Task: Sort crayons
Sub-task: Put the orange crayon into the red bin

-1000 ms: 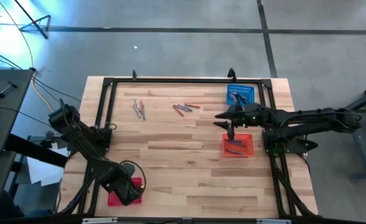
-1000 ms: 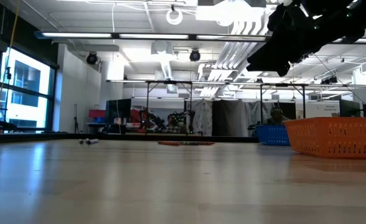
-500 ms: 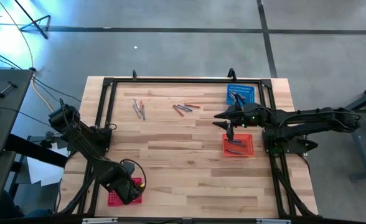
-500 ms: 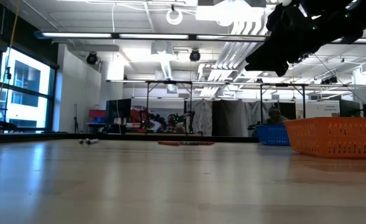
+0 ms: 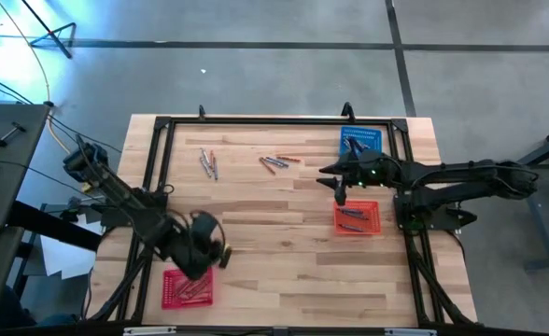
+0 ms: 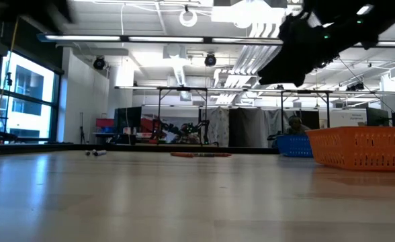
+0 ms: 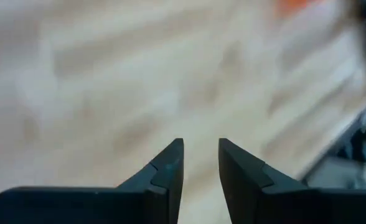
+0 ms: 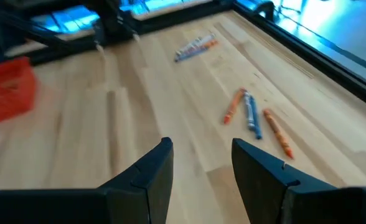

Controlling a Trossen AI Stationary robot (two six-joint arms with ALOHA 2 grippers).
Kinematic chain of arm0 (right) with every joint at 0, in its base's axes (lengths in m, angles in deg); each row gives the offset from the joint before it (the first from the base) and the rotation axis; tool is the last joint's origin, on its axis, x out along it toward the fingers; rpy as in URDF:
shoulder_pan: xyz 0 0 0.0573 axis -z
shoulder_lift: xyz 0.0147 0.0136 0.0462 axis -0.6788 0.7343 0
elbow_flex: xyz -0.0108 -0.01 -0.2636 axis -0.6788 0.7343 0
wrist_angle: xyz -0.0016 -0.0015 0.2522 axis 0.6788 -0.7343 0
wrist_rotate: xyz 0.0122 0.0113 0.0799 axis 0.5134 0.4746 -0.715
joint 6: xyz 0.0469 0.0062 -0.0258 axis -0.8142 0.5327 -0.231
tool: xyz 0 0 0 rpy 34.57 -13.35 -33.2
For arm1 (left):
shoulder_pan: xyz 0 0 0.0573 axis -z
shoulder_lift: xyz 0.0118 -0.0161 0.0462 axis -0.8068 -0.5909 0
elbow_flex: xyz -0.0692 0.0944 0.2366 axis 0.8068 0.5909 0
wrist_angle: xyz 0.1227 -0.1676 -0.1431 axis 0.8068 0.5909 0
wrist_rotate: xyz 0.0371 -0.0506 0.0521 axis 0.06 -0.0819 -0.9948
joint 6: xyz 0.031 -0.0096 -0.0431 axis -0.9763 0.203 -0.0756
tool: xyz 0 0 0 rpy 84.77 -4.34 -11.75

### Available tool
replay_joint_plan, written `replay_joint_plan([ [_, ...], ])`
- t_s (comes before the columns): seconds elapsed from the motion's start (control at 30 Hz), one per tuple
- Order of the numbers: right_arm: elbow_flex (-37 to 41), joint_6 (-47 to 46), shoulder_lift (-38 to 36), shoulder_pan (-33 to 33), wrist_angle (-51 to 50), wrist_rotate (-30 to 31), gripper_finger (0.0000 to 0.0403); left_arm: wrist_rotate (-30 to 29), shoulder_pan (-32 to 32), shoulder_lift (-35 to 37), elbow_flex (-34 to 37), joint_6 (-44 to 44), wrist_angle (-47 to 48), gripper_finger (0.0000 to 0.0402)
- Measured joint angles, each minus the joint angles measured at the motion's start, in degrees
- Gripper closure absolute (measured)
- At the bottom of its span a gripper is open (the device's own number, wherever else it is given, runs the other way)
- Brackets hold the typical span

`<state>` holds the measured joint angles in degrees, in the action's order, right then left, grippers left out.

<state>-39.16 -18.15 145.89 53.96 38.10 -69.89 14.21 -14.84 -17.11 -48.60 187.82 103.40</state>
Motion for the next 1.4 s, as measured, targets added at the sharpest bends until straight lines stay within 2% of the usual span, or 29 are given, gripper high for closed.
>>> replay_joint_plan([
  [0.13, -6.3, 4.3, 7.1, 2.4, -5.3, 1.0, 0.0247, -15.8, -3.7, 1.2, 0.0, -13.1, -2.7, 0.0316],
  [0.23, -12.9, 6.9, 14.9, 4.3, -11.5, 5.4, 0.0247, -25.9, -5.4, 1.0, 0.0, -24.4, -5.8, 0.0316],
  [0.37, -22.0, 9.3, 26.5, 6.5, -19.5, 8.2, 0.0247, -33.1, -7.4, 0.0, 0.0, -38.4, -6.9, 0.0316],
  [0.6, -35.2, 12.8, 42.2, 8.7, -25.7, 8.0, 0.0247, -37.9, -9.8, -0.1, 0.0, -44.3, -5.6, 0.0316],
  [0.73, -41.5, 14.1, 48.3, 9.8, -28.8, 8.0, 0.0247, -40.3, -10.6, -0.1, 0.0, -45.6, -3.0, 0.0316],
  [0.97, -51.9, 16.4, 57.7, 12.3, -38.8, 9.1, 0.0247, -40.7, -12.0, -0.1, 2.1, -45.8, -1.8, 0.0316],
  [1.13, -55.8, 17.8, 61.4, 13.3, -43.0, 9.3, 0.0247, -40.2, -13.4, -0.1, 4.3, -43.2, -1.9, 0.0316],
  [1.27, -56.4, 18.2, 62.0, 13.6, -42.4, 9.2, 0.0247, -40.1, -14.4, -0.1, 5.8, -42.3, -1.9, 0.0316],
  [1.4, -56.4, 19.2, 62.0, 13.6, -41.9, 6.2, 0.0247, -39.9, -15.4, -0.1, 7.0, -42.2, -2.4, 0.0316],
])
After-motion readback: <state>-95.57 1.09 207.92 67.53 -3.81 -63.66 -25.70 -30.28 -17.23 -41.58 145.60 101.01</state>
